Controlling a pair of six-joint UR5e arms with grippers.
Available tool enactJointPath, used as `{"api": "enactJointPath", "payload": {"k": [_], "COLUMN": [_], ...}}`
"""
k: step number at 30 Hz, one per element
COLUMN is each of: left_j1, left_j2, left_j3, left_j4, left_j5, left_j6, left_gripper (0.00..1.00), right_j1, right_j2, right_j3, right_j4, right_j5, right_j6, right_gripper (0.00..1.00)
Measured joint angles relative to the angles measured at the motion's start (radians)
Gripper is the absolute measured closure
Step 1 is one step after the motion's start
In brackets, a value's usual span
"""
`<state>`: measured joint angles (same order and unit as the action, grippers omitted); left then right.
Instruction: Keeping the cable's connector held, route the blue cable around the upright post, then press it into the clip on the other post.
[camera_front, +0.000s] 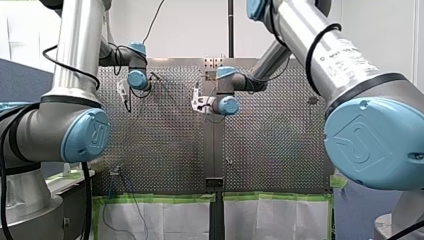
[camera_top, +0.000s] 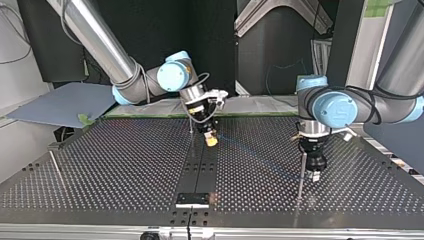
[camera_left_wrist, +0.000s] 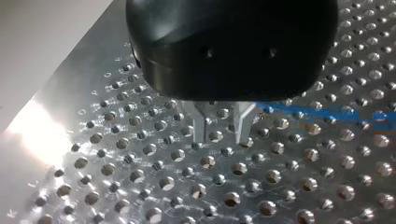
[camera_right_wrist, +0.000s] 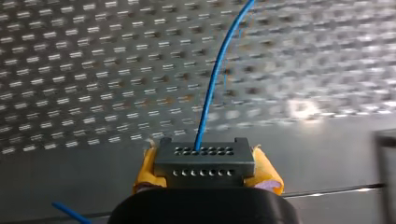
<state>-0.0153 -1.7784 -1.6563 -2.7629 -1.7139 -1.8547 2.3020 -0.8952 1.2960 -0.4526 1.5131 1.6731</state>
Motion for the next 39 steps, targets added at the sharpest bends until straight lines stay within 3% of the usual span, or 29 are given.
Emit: {"api": "enactJointPath", "payload": {"k": [6, 7, 11, 16, 24, 28, 34, 39], "left_j1": [-0.002, -0.002, -0.003, -0.006, -0.007, -0.007, -0.008, -0.003], "left_j2": [-0.023, -0.025, -0.044, -0.080, -0.089, -0.089, -0.089, -0.089], "left_j3": [0.000, 0.000, 0.000, 0.000, 0.000, 0.000, 0.000, 0.000], "left_j4": [-0.024, -0.025, -0.042, -0.057, -0.057, -0.057, -0.059, -0.061], "left_j5": [-0.007, -0.007, 0.008, 0.029, 0.052, 0.066, 0.056, 0.038], "left_j6": [-0.017, -0.017, -0.013, -0.006, -0.004, -0.006, -0.017, -0.027], "left_gripper": [0.67, 0.36, 0.21, 0.18, 0.18, 0.10, 0.10, 0.00], "right_j1": [0.000, -0.001, -0.003, -0.003, 0.003, 0.005, 0.007, 0.007], "right_j2": [0.040, 0.047, 0.065, 0.097, 0.160, 0.186, 0.216, 0.226], "right_j3": [0.010, 0.011, 0.015, 0.018, 0.018, 0.018, 0.024, 0.045], "right_j4": [-0.003, -0.003, -0.004, -0.006, -0.012, -0.015, -0.025, -0.055], "right_j5": [0.012, 0.014, 0.023, 0.031, 0.048, 0.050, 0.055, 0.065], "right_j6": [-0.011, -0.013, -0.017, -0.021, -0.026, -0.030, -0.032, -0.030], "right_gripper": [1.00, 1.00, 1.00, 1.00, 1.00, 1.00, 1.00, 1.00]}}
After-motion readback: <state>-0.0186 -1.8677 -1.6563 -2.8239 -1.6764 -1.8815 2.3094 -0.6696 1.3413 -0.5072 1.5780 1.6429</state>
